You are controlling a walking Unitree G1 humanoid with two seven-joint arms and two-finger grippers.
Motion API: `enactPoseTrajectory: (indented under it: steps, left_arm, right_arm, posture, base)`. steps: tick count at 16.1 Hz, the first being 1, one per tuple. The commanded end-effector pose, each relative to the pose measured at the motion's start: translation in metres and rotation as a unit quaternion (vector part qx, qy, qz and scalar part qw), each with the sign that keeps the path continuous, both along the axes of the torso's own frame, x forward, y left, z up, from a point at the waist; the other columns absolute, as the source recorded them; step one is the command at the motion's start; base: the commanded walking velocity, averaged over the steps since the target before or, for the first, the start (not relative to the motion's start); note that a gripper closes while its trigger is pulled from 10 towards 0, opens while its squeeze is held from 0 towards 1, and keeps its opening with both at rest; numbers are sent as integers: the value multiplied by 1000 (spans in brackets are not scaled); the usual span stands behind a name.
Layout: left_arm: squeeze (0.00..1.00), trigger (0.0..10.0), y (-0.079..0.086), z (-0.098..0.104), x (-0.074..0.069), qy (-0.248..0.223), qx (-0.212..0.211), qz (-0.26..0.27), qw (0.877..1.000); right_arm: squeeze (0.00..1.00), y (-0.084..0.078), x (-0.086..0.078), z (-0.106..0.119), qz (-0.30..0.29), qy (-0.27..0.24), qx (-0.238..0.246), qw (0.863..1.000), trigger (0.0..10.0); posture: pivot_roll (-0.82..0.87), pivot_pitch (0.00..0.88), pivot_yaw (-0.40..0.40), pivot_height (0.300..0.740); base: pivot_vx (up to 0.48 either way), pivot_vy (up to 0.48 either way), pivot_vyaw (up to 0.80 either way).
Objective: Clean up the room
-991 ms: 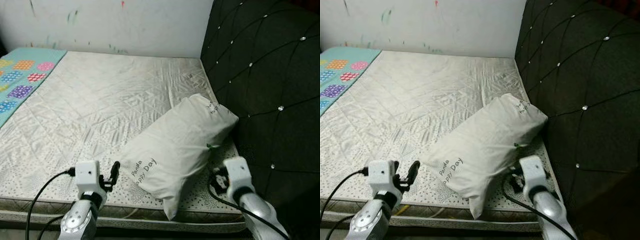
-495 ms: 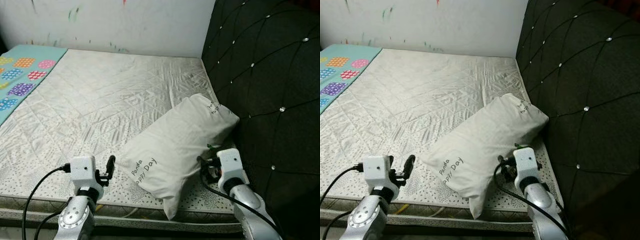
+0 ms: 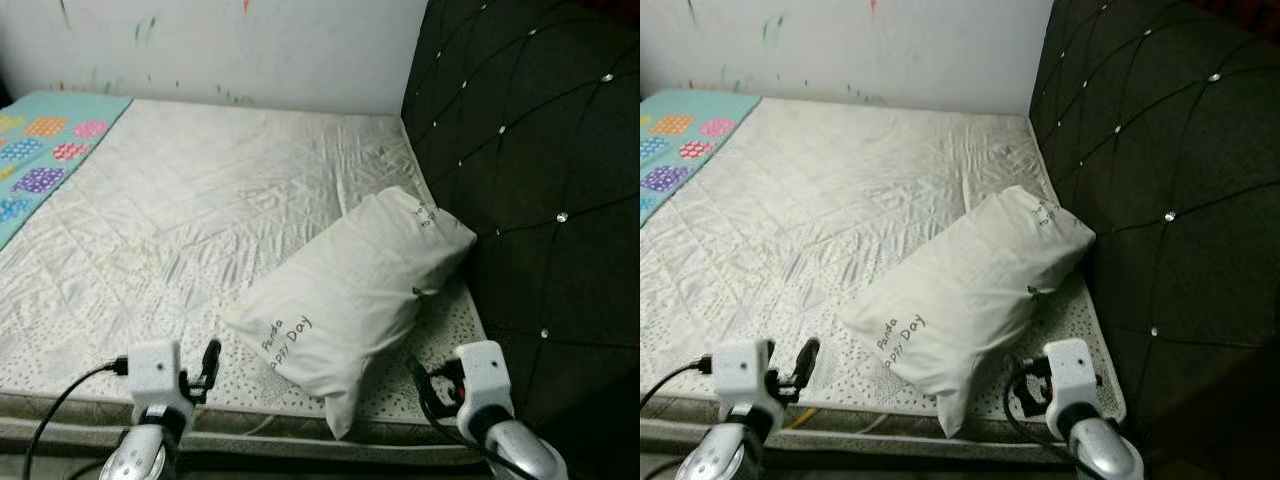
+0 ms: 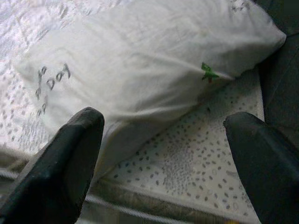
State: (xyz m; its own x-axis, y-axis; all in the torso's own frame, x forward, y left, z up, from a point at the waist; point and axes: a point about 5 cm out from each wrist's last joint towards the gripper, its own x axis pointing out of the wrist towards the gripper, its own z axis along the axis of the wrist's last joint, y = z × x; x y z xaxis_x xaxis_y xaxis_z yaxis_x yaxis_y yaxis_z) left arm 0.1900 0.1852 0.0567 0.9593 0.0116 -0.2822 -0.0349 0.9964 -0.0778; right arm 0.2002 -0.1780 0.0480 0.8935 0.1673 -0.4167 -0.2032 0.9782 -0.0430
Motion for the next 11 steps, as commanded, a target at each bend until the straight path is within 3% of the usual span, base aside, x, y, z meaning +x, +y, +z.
enactPoseTrajectory:
  steps: [1, 6, 8, 11]
  left_arm:
    - [0, 10000, -4, 5, -4, 0, -1, -5, 1000]
    - [0, 10000, -10, 2, -38, 45, -8, -14, 999]
    - [0, 10000, -11, 4, -36, 48, -9, -15, 999]
    - [0, 10000, -13, 5, -20, 37, -10, -17, 999]
  right_arm:
    - [0, 0, -7, 4, 12, 12, -3, 1000, 10000]
    - [0, 6, -41, 6, 28, 67, 15, 997, 10000]
    - [0, 7, -40, 7, 23, 75, 20, 997, 10000]
    - [0, 9, -26, 9, 24, 63, 17, 998, 10000]
  posture:
    - [-133, 72, -61, 740]
    - [-121, 171, -61, 740]
    - [-120, 164, -60, 740]
    - [-125, 121, -57, 740]
  base:
    - [0, 0, 0]
    - [0, 0, 0]
    - [0, 0, 0]
    - [0, 0, 0]
